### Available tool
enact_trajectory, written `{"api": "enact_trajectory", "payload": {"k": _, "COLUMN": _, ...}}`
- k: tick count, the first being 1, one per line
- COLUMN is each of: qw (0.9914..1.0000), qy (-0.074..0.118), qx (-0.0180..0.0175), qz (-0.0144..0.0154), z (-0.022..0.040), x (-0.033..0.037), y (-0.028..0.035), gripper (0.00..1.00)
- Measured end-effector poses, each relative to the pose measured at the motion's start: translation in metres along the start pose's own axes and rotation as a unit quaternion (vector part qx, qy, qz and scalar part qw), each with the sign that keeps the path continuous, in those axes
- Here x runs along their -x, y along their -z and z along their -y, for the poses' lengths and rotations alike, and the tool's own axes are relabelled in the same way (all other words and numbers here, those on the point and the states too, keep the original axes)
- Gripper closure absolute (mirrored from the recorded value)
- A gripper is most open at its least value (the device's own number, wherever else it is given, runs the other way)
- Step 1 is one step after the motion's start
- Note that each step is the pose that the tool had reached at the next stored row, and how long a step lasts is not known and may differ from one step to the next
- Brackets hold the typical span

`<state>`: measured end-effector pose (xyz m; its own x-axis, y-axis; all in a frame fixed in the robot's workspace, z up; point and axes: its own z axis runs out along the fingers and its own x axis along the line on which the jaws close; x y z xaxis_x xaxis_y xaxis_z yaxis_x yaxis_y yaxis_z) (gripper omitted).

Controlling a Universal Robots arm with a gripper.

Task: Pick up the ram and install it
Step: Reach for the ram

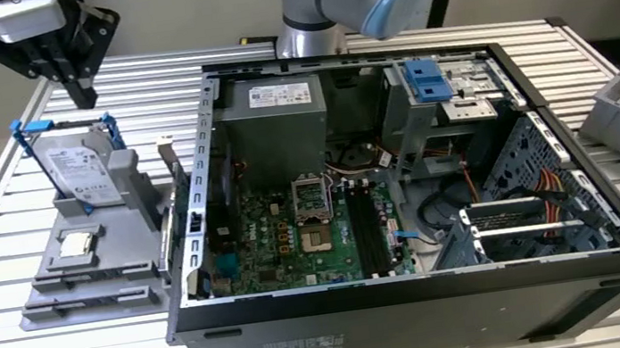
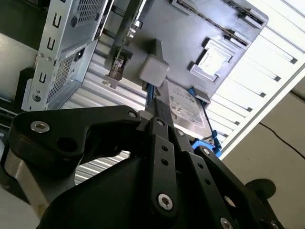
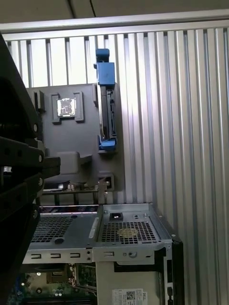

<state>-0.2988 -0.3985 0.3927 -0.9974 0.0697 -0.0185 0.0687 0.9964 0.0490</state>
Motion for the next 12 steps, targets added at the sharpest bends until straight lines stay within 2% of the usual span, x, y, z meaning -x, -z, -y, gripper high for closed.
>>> {"api": "enact_trajectory", "payload": {"k": 12, "qw": 1.00000, "qy": 0.000, "qx": 0.0000, "qz": 0.0000, "z": 0.0015, "x": -0.0213, "y": 0.0005, "gripper": 1.00}}
